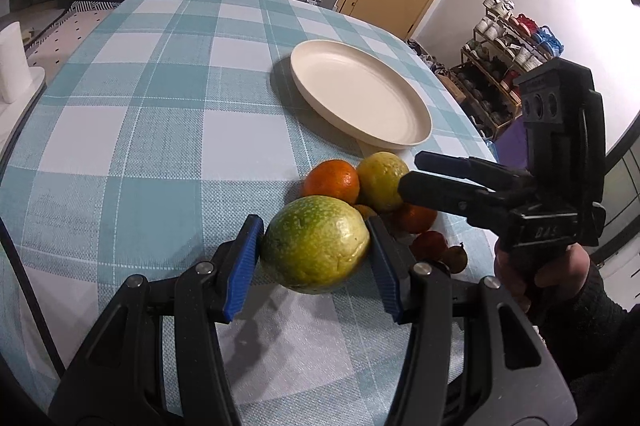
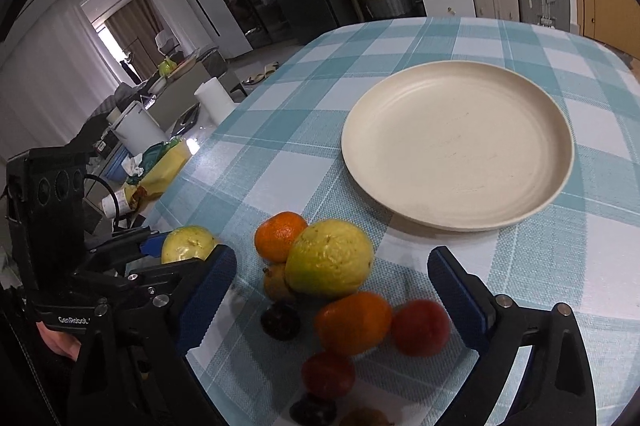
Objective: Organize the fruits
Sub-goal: 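Grasp the large green citrus with the left gripper while the right gripper grasps the yellow citrus, then carry both held citrus fruits over the cream plate and lower them onto it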
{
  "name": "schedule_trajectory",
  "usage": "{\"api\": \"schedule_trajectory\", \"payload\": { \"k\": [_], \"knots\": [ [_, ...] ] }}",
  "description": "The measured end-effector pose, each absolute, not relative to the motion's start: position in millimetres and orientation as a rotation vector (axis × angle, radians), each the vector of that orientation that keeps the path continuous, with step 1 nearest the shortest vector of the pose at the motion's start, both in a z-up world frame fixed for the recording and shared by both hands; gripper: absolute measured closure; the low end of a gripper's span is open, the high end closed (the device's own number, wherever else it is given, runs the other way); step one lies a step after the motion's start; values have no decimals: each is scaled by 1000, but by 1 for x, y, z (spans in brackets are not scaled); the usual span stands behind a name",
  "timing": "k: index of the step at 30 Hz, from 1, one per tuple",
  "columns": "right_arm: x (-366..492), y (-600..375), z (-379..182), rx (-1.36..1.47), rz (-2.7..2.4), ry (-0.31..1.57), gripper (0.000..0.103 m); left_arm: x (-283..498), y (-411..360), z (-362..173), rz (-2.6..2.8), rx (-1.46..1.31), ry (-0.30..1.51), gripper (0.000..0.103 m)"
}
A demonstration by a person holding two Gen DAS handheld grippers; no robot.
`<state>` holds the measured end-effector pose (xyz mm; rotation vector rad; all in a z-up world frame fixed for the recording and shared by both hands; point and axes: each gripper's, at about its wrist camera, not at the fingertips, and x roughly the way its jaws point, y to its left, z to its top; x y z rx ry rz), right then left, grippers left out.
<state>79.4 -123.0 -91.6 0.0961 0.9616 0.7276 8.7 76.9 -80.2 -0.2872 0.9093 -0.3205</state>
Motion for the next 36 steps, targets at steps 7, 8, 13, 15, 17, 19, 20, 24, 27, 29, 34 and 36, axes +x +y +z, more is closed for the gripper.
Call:
{"api": "schedule_trajectory", "payload": {
  "k": [7, 8, 13, 15, 17, 19, 20, 24, 27, 29, 34, 36],
  "knots": [
    [90, -116, -99, 89, 747, 1009, 22, 17, 77, -84, -302, -282, 920, 53],
    [89, -116, -99, 94, 757, 1017, 30, 17, 77, -84, -296, -276, 922, 53],
    [93, -111, -105, 80, 765, 1060, 50, 19, 77, -85, -285, -275, 925, 53],
    [93, -110, -106, 83, 769, 1063, 50, 21, 78, -86, -279, -274, 930, 53],
    [91, -109, -105, 73, 767, 1061, 51, 21, 78, -86, -275, -273, 929, 53],
    [89, -109, -104, 60, 759, 1050, 51, 20, 78, -84, -271, -271, 925, 53],
    [89, -110, -104, 63, 756, 1047, 51, 20, 78, -83, -270, -270, 922, 53],
    [88, -118, -99, 100, 752, 1019, 51, 22, 78, -76, -270, -266, 912, 53],
    [87, -127, -92, 139, 756, 990, 51, 26, 77, -72, -274, -265, 907, 53],
    [87, -132, -88, 160, 758, 976, 51, 31, 76, -67, -277, -267, 900, 53],
    [90, -147, -73, 200, 763, 909, 51, 51, 72, -51, -291, -265, 872, 53],
    [94, -152, -66, 205, 758, 886, 52, 64, 68, -43, -304, -260, 860, 53]
  ]
}}
